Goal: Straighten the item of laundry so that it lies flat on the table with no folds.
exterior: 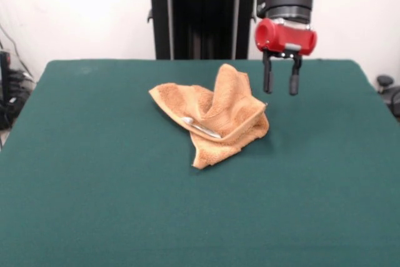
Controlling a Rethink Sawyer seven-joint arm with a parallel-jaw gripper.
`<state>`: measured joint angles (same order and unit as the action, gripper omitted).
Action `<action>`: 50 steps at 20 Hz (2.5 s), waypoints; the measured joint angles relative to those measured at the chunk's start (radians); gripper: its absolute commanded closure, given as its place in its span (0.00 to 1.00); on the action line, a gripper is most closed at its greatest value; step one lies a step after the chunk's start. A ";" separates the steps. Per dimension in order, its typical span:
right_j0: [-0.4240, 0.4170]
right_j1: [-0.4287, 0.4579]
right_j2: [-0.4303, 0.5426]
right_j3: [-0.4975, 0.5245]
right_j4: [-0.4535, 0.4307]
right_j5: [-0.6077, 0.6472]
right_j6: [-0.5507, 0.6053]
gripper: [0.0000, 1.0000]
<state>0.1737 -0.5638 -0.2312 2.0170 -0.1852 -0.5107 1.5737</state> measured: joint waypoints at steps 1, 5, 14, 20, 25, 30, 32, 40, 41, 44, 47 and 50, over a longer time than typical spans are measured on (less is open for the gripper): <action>0.004 0.003 -0.004 0.000 0.001 0.002 0.000 0.00; 0.027 0.030 -0.033 0.000 0.001 0.004 0.000 0.00; 0.016 0.059 -0.046 0.000 0.001 -0.011 0.000 0.00; -0.003 0.070 -0.046 0.000 0.001 -0.046 0.000 0.00; -0.018 0.070 -0.045 0.000 0.001 -0.072 0.000 0.00; -0.030 0.070 -0.046 0.000 0.001 -0.088 0.000 0.00; -0.034 0.070 -0.045 0.000 0.001 -0.088 0.000 0.00; -0.037 0.070 -0.045 0.000 -0.009 -0.088 0.000 0.00; -0.038 0.070 -0.045 0.000 -0.013 -0.088 0.000 0.00; -0.039 0.070 -0.045 0.000 -0.016 -0.088 0.000 0.00; -0.040 0.070 -0.044 0.000 -0.017 -0.088 0.000 0.00; -0.040 0.070 -0.043 0.000 -0.017 -0.088 0.000 0.00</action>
<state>0.1334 -0.4939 -0.2742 2.0166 -0.2018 -0.5990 1.5737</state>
